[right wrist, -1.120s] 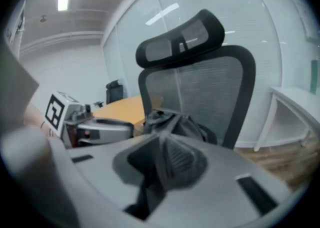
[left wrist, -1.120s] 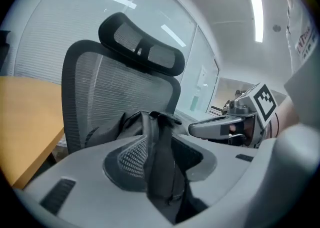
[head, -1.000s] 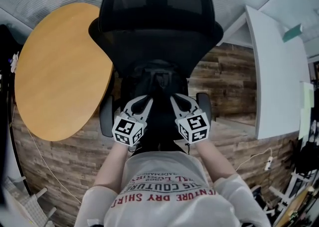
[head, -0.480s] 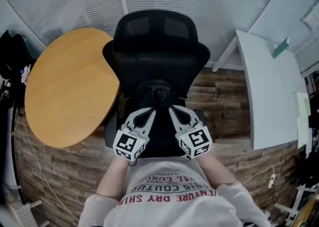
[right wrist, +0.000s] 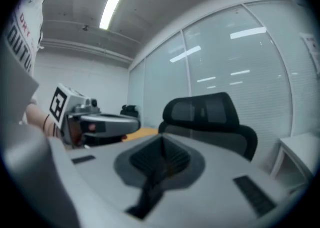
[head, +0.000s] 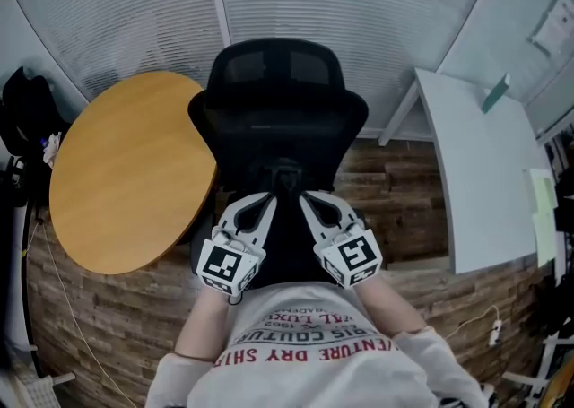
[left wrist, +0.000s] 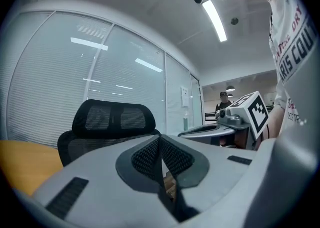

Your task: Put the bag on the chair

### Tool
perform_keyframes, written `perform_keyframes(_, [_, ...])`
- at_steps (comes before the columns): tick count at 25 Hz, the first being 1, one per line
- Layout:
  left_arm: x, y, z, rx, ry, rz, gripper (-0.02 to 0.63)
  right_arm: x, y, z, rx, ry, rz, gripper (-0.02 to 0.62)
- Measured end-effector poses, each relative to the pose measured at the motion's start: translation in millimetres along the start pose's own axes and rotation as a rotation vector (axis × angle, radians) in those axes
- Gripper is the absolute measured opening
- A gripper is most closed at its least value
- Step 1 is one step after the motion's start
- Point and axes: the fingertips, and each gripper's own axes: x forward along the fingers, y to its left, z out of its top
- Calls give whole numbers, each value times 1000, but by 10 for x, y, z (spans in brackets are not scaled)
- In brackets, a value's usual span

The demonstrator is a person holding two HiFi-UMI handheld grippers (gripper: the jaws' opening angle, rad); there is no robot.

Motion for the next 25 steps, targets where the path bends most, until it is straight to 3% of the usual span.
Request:
perform_keyframes(11, [34, -62, -1, -5, 10, -22, 29, -41, -24, 42, 15, 2, 1, 26])
perform_keyframes(25, [33, 51, -28, -38, 23, 16, 29, -9, -64, 20, 4, 13, 9, 26])
